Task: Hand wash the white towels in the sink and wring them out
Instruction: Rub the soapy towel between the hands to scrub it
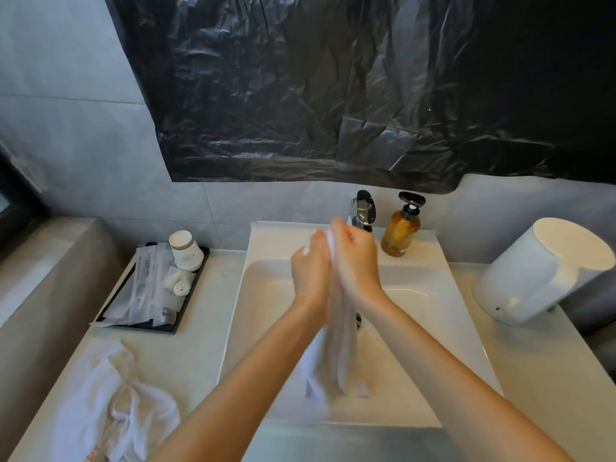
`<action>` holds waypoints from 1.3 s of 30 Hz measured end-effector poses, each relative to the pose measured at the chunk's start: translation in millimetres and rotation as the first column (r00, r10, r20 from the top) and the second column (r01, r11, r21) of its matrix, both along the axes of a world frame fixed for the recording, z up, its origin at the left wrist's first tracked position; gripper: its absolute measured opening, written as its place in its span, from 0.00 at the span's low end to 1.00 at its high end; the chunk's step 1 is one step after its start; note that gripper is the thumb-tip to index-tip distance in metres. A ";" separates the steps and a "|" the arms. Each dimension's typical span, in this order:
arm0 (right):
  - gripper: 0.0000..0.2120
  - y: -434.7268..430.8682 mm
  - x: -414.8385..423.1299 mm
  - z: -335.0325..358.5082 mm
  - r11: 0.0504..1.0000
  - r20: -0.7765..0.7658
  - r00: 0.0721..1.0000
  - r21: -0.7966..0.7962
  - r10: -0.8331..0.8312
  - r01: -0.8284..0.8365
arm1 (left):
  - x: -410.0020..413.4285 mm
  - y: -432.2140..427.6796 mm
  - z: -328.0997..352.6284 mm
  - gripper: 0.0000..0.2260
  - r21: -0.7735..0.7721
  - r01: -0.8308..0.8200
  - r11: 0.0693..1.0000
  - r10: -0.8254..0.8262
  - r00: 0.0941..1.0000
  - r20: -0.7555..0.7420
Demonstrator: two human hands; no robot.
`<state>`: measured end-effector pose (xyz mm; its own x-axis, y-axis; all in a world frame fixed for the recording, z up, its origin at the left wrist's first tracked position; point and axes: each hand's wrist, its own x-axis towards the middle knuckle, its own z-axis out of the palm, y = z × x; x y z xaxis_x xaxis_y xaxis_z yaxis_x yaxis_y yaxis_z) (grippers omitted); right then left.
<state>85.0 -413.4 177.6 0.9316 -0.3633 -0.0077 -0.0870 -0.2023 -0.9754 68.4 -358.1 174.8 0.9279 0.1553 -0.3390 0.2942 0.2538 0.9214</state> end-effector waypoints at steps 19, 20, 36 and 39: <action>0.20 -5.8 7.0 -2.9 0.967 -0.018 0.992 0.221 -0.128 0.129 | -12.9 -12.2 0.8 0.16 0.077 0.047 0.996 -0.053 0.995 0.080; 0.19 -6.8 6.5 -4.3 0.977 -0.014 0.993 0.178 -0.114 0.115 | -13.7 -12.2 0.3 0.17 0.065 0.043 0.997 -0.047 0.996 0.072; 0.21 -1.6 -1.6 -0.6 0.986 0.008 0.996 0.138 -0.094 0.092 | -4.6 -6.6 3.4 0.18 0.059 0.004 0.998 -0.006 0.999 0.037; 0.21 1.9 -13.7 -8.7 0.973 0.076 0.977 0.134 -0.199 0.188 | -0.5 -4.0 5.9 0.19 0.129 0.081 0.988 -0.087 0.995 0.041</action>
<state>71.3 -411.5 168.9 0.8426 -0.5384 0.0144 -0.0252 -0.0661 -0.9975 67.8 -362.1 180.6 0.9537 0.1147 -0.2779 0.2658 0.1100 0.9577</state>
